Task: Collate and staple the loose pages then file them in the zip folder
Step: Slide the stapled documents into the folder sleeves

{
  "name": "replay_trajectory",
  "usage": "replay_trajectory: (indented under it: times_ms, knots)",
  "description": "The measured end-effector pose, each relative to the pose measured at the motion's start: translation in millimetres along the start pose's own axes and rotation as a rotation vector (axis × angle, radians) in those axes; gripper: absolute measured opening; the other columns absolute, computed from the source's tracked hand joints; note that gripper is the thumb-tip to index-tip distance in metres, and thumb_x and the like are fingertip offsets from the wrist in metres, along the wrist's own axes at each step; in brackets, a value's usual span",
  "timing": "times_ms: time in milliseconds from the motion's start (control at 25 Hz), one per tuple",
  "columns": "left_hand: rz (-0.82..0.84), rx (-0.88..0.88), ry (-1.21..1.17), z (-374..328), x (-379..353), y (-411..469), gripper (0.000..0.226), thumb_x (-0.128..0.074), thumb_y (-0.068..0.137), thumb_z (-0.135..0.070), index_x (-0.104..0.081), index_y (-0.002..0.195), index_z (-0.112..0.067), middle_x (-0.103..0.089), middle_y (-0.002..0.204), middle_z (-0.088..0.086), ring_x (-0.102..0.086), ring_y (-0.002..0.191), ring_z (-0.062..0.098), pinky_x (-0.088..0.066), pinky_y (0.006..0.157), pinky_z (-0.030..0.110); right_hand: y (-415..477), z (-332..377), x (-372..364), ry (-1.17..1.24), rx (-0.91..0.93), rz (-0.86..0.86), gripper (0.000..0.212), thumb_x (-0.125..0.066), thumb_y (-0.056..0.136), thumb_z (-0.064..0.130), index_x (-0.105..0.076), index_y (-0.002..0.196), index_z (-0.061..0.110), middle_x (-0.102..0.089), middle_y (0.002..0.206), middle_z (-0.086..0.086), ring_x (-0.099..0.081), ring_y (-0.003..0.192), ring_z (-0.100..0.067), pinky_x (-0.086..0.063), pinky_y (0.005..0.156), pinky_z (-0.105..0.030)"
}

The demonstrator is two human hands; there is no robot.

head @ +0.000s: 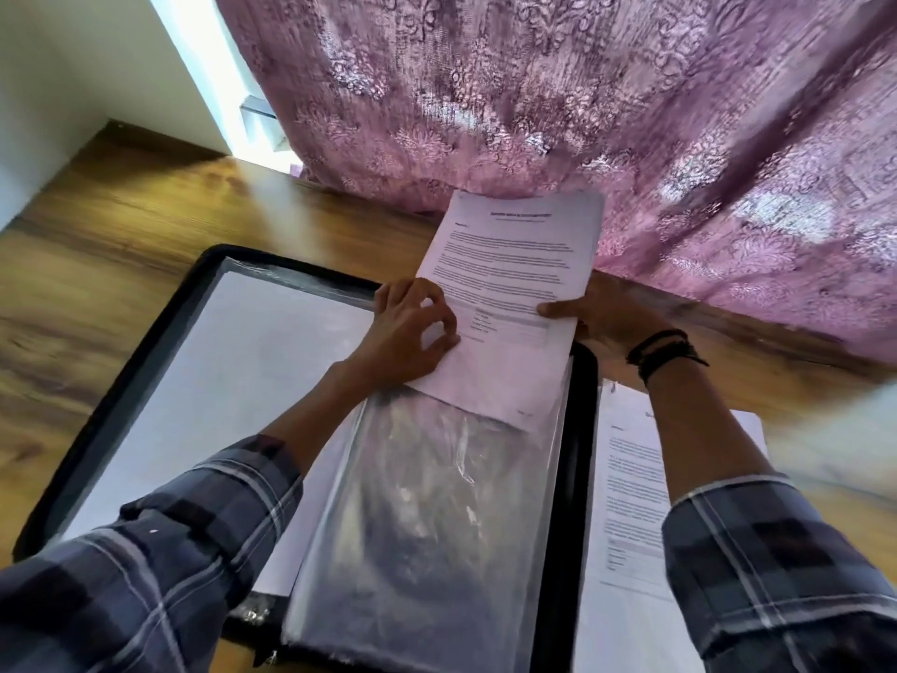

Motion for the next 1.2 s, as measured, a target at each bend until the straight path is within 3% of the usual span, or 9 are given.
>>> replay_trajectory:
  times_ms: [200, 280, 400, 520, 720, 840, 920, 1040, 1200]
  knots:
    - [0.139, -0.147, -0.072, -36, -13, 13, 0.026, -0.061, 0.082, -0.048, -0.070, 0.085, -0.023, -0.058, 0.104, -0.001, -0.046, 0.107, 0.021, -0.027, 0.094, 0.034, 14, -4, 2, -0.030, 0.050, -0.184, 0.040, -0.070, 0.085, -0.001, -0.061, 0.124, 0.000, -0.076, 0.089, 0.013, -0.072, 0.085, -0.007, -0.058, 0.082, -0.032]
    - [0.163, -0.172, -0.119, -52, -22, 19, 0.018, -0.067, 0.084, -0.036, -0.070, 0.085, -0.018, -0.059, 0.103, 0.001, -0.045, 0.105, 0.020, -0.030, 0.092, 0.036, 14, -7, 2, -0.009, 0.084, -0.196, 0.044, -0.070, 0.084, -0.004, -0.059, 0.126, -0.003, -0.076, 0.096, 0.006, -0.073, 0.088, -0.009, -0.058, 0.075, -0.026]
    - [0.060, -0.146, -0.086, -63, -27, 23, 0.011, -0.071, 0.081, -0.025, -0.067, 0.084, -0.015, -0.058, 0.103, 0.004, -0.042, 0.104, 0.019, -0.028, 0.089, 0.033, 12, -9, 9, -0.031, 0.083, -0.139, 0.052, -0.071, 0.079, -0.009, -0.057, 0.128, -0.002, -0.070, 0.119, -0.013, -0.070, 0.105, -0.025, -0.058, 0.086, -0.039]
    - [0.041, -0.150, -0.086, -64, -27, 17, 0.011, -0.069, 0.081, -0.027, -0.066, 0.084, -0.016, -0.058, 0.102, 0.003, -0.042, 0.102, 0.019, -0.031, 0.087, 0.034, 11, -8, 11, -0.113, 0.020, -0.018, 0.061, -0.071, 0.074, -0.016, -0.055, 0.131, 0.000, -0.066, 0.125, -0.015, -0.067, 0.111, -0.028, -0.058, 0.087, -0.039]
    - [0.194, -0.187, -0.117, -86, -34, 20, 0.022, -0.068, 0.083, -0.039, -0.070, 0.084, -0.018, -0.059, 0.102, 0.000, -0.045, 0.104, 0.019, -0.034, 0.093, 0.035, 17, -9, 8, -0.072, 0.011, -0.099, 0.066, -0.081, 0.071, 0.005, -0.056, 0.132, 0.007, -0.066, 0.127, -0.013, -0.065, 0.115, -0.030, -0.053, 0.098, -0.049]
    - [0.220, -0.248, -0.061, -105, -45, 25, 0.017, -0.067, 0.085, -0.031, -0.070, 0.085, -0.014, -0.059, 0.103, 0.005, -0.049, 0.104, 0.027, -0.041, 0.089, 0.046, 17, -7, 13, -0.031, 0.016, -0.220, 0.032, -0.077, 0.081, 0.013, -0.069, 0.111, 0.013, -0.071, 0.116, -0.012, -0.069, 0.106, -0.030, -0.052, 0.098, -0.053]
    - [0.167, -0.239, -0.006, -115, -49, 29, 0.015, -0.063, 0.085, -0.022, -0.068, 0.085, -0.009, -0.060, 0.106, 0.011, -0.052, 0.101, 0.033, -0.045, 0.084, 0.049, 12, -1, 14, -0.018, 0.032, -0.284, 0.020, -0.069, 0.090, 0.013, -0.070, 0.110, 0.013, -0.073, 0.110, -0.010, -0.072, 0.096, -0.023, -0.057, 0.091, -0.045]
    - [0.041, -0.156, 0.004, -120, -41, 38, 0.014, -0.058, 0.085, -0.016, -0.065, 0.083, -0.004, -0.060, 0.105, 0.015, -0.054, 0.094, 0.035, -0.045, 0.076, 0.048, 3, -6, 8, 0.011, -0.027, -0.160, 0.027, -0.061, 0.092, 0.001, -0.063, 0.117, 0.012, -0.074, 0.098, -0.001, -0.072, 0.081, -0.011, -0.060, 0.068, -0.027]
    - [0.101, -0.141, -0.030, -109, -42, 37, 0.021, -0.060, 0.088, -0.032, -0.065, 0.088, -0.012, -0.058, 0.104, 0.008, -0.050, 0.099, 0.028, -0.043, 0.081, 0.044, 0, -18, 5, 0.049, -0.079, -0.052, 0.035, -0.072, 0.085, 0.018, -0.063, 0.118, 0.017, -0.069, 0.120, -0.012, -0.070, 0.098, -0.023, -0.060, 0.078, -0.038]
Point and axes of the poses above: each hand's wrist, its own y-axis towards the middle knuckle, its own x-axis out of the back of the hand, z = x × y, the point moved 7 cm from there along y, towards the middle knuckle
